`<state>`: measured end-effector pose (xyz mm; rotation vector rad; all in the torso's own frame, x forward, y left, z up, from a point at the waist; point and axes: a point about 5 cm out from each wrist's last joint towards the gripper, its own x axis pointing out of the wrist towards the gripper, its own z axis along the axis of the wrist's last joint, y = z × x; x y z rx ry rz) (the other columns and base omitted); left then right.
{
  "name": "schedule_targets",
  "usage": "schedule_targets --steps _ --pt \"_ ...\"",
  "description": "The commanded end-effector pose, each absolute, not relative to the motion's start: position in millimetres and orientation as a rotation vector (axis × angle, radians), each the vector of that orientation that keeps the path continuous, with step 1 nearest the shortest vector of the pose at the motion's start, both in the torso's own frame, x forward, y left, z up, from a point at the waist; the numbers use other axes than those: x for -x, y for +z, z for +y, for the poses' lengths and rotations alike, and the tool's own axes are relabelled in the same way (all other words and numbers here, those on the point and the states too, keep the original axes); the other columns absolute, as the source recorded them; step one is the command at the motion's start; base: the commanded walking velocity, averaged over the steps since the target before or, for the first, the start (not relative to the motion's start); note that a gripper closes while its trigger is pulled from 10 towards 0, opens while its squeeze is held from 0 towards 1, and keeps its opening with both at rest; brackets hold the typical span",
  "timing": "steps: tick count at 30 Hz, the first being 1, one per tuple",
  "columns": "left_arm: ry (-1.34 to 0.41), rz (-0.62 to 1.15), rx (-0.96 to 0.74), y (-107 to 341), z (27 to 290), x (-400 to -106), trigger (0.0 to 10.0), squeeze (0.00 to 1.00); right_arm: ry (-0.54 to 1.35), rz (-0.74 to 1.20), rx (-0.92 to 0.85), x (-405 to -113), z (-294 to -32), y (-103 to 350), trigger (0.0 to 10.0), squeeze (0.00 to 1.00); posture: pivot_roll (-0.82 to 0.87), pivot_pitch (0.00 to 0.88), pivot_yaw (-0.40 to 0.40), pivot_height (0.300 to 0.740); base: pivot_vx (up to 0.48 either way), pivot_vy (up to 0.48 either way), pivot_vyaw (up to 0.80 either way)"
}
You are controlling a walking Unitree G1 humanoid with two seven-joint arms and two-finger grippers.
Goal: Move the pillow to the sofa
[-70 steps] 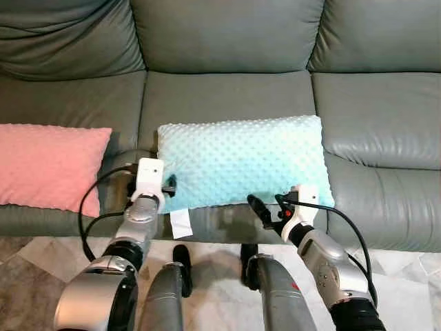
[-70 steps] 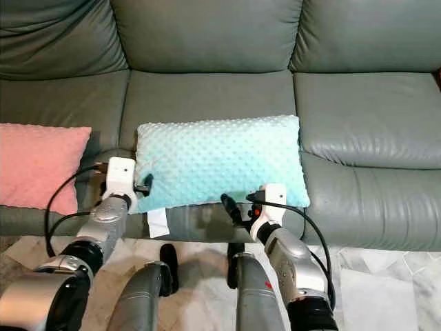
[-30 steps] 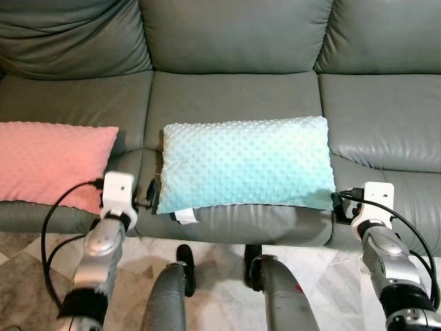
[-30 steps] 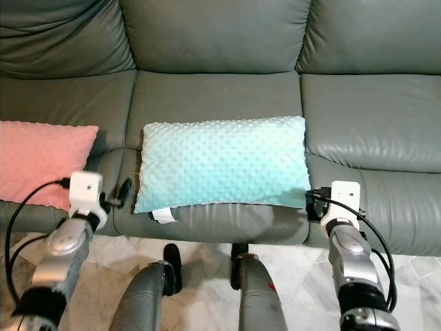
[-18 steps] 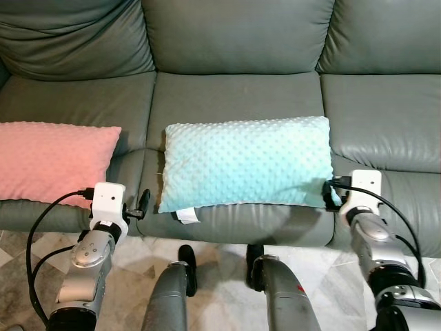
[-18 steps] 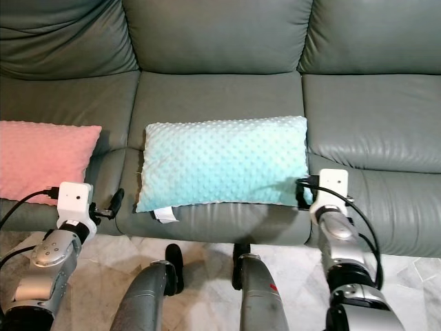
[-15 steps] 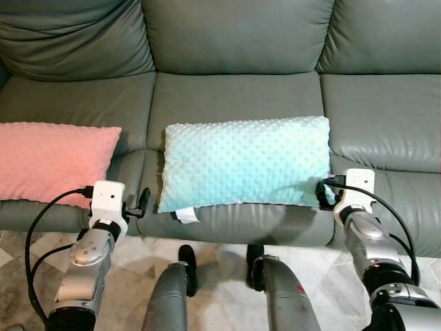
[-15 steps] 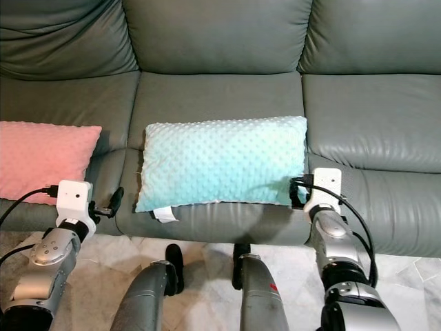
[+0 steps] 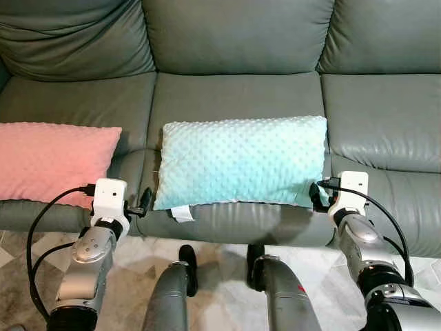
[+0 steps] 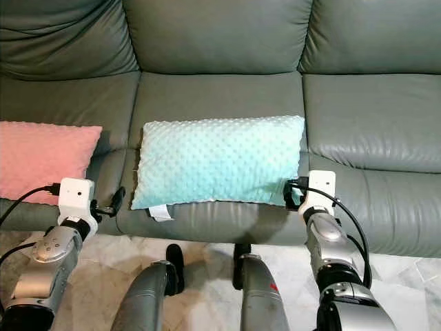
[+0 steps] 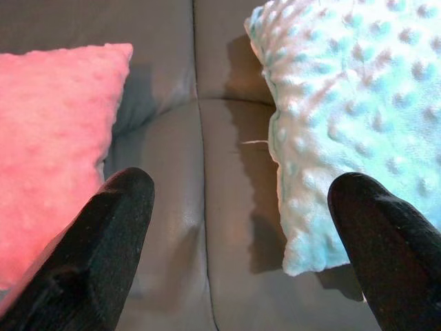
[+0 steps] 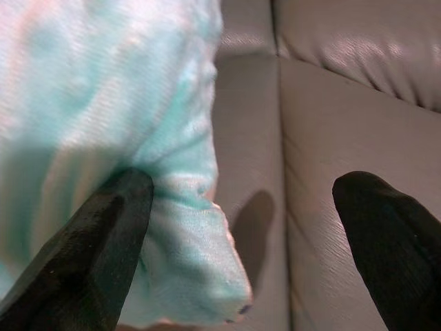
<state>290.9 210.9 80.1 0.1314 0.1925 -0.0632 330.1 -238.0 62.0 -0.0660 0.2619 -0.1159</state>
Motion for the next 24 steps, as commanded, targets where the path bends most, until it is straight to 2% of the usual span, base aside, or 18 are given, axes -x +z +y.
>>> schedule_targets --steps 1,7,11,13,14,15,20,24 --pt "-0.046 0.257 -0.135 64 216 -278 10.0 0.0 -0.164 0.345 0.116 -313 -247 42 10.0 0.0 0.1 0.49 0.107 0.74 0.0 0.0 0.0" --pt "-0.022 0.305 -0.157 46 222 -273 10.0 0.0 -0.263 0.366 0.266 -299 -258 33 10.0 0.0 0.06 0.437 0.088 0.74 0.0 0.0 0.0" --pt "0.012 0.3 -0.163 42 227 -273 10.0 0.0 -0.274 0.274 0.344 -292 -254 37 10.0 0.0 0.05 0.401 0.079 0.74 0.0 0.0 0.0" --pt "0.037 0.301 -0.153 42 229 -274 10.0 0.0 -0.201 0.27 0.338 -287 -235 29 10.0 0.0 0.04 0.346 0.071 0.74 0.0 0.0 0.0" --pt "0.037 0.301 -0.153 42 229 -274 10.0 0.0 -0.201 0.27 0.338 -287 -235 29 10.0 0.0 0.04 0.346 0.071 0.74 0.0 0.0 0.0" --pt "0.04 0.306 -0.165 39 229 -274 10.0 0.0 -0.155 0.294 0.312 -282 -224 18 10.0 0.0 0.04 0.314 0.067 0.74 0.0 0.0 0.0" --pt "0.083 0.365 -0.205 20 241 -267 10.0 0.0 -0.008 0.408 0.273 -265 -199 -12 10.0 0.0 0.04 0.239 0.057 0.74 0.0 0.0 0.0" --pt "0.14 0.481 -0.252 -5 255 -250 10.0 0.0 0.025 0.536 0.24 -246 -194 -33 10.0 0.0 0.04 0.178 0.044 0.74 0.0 0.0 0.0"
